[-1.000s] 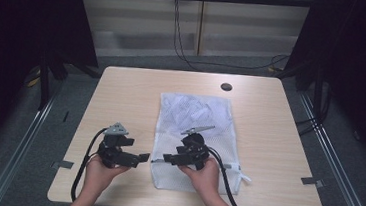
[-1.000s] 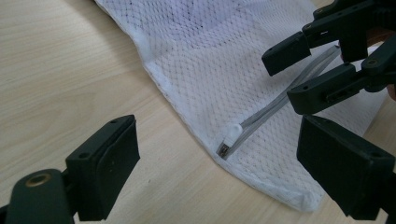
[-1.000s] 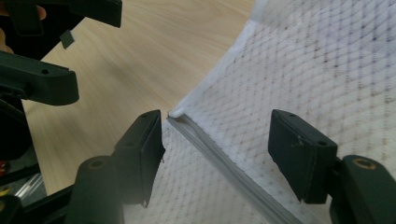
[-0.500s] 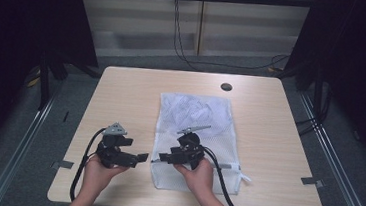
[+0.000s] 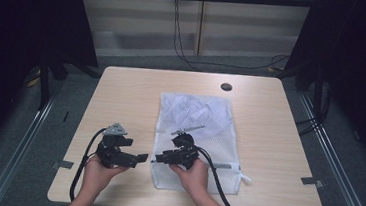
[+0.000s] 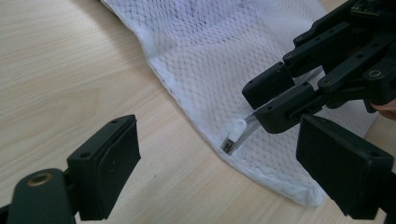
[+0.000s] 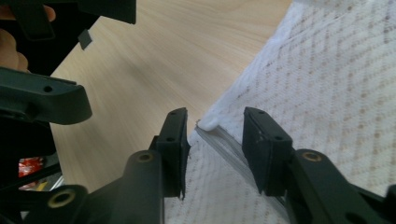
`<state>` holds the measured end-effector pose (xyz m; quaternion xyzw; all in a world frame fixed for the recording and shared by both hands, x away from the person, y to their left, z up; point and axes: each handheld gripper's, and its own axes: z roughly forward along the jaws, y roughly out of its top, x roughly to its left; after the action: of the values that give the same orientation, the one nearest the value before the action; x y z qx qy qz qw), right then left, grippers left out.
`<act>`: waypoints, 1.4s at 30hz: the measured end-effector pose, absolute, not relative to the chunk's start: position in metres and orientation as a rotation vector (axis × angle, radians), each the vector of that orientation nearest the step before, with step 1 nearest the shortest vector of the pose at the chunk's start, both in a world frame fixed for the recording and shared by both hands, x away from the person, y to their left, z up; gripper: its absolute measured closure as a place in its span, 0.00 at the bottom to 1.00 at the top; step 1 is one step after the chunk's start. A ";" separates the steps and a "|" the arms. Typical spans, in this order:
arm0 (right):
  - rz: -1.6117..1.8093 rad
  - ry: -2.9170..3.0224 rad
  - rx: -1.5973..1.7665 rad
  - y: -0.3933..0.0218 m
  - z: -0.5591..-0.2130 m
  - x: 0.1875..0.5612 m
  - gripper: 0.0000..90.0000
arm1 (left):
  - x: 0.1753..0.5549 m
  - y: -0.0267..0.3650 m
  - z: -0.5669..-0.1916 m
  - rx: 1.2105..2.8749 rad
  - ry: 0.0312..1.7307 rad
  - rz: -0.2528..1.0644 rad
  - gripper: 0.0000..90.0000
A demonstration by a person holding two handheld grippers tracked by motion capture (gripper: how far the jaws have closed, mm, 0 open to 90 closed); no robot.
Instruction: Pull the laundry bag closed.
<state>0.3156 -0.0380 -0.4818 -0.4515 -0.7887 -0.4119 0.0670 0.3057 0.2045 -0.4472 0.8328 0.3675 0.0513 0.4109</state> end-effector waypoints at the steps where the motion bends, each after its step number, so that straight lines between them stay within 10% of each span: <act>1: -1.238 -2.372 -1.360 -0.037 -0.482 0.316 0.69 | 0.306 0.205 -0.448 2.095 0.924 0.125 0.15; 42: -1.106 -2.353 -1.355 -0.013 -0.493 0.325 0.92 | 0.308 0.209 -0.450 2.101 0.957 0.138 0.15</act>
<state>0.3247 -0.0130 -0.4931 -0.4597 -0.7982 -0.3750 0.1045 0.3077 0.2093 -0.4498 0.8316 0.3788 0.0546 0.4024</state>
